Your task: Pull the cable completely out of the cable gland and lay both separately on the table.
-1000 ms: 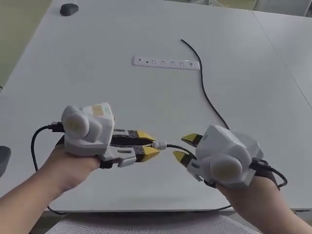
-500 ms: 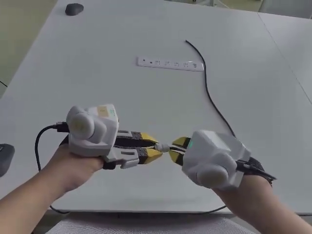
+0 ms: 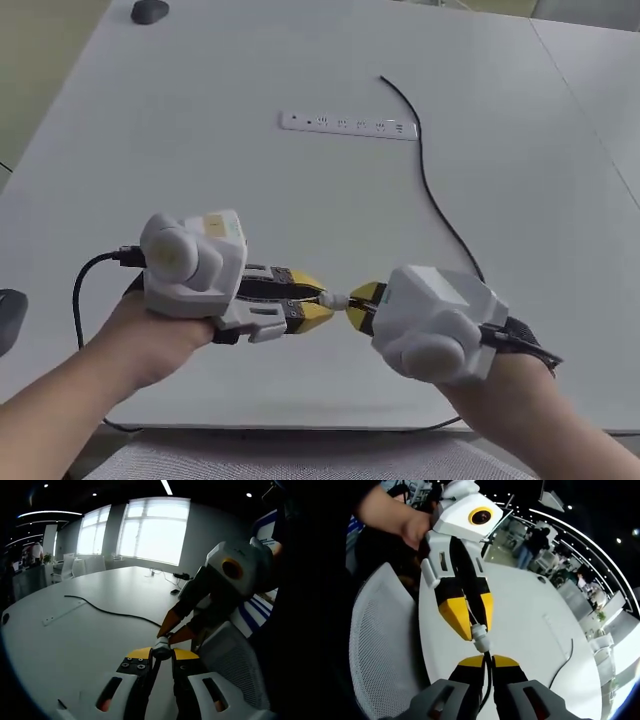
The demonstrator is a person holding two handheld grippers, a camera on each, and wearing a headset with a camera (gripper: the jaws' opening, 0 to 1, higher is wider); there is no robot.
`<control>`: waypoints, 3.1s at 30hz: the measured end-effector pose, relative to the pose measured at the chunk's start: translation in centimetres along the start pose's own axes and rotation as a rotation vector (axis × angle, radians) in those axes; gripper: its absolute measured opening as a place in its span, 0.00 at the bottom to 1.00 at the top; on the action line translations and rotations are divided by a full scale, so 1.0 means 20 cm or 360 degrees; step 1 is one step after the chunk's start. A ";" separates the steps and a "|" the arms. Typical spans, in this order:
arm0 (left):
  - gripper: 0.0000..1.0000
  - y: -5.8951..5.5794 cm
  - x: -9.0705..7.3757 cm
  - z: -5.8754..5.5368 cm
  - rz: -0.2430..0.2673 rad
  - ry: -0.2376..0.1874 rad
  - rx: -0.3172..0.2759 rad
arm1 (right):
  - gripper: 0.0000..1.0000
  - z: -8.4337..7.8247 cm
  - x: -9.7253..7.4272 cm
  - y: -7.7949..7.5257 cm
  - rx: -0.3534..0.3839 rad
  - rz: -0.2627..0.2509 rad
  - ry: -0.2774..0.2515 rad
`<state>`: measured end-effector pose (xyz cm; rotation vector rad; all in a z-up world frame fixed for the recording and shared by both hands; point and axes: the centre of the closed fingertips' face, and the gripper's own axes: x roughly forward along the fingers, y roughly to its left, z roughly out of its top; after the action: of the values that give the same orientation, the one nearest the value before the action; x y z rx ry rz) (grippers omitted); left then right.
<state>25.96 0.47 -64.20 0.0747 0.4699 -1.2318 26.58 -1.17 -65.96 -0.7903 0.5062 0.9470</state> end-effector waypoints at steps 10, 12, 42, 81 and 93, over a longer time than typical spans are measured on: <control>0.15 0.00 -0.01 0.02 0.0015 -0.0012 -0.0012 | 0.00 -0.11 0.01 -0.05 0.0305 -0.0033 0.0015; 0.15 0.00 -0.01 0.02 0.0017 -0.0013 -0.0010 | 0.00 -0.12 0.01 -0.06 0.0403 -0.0033 0.0002; 0.15 0.00 -0.02 0.01 0.0030 -0.0017 -0.0016 | 0.00 -0.54 0.11 -0.06 0.1274 -0.0128 0.0160; 0.15 0.03 -0.04 0.01 0.0050 -0.0007 -0.0041 | 0.17 -0.19 -0.06 -0.11 0.0590 -0.0118 -0.0073; 0.15 0.03 -0.04 0.01 0.0034 0.0003 -0.0028 | 0.12 0.03 0.00 -0.02 0.0129 0.0003 -0.0076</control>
<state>26.31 1.31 -63.92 0.0659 0.4801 -1.2064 27.06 -0.81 -65.47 -0.6930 0.5005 0.9392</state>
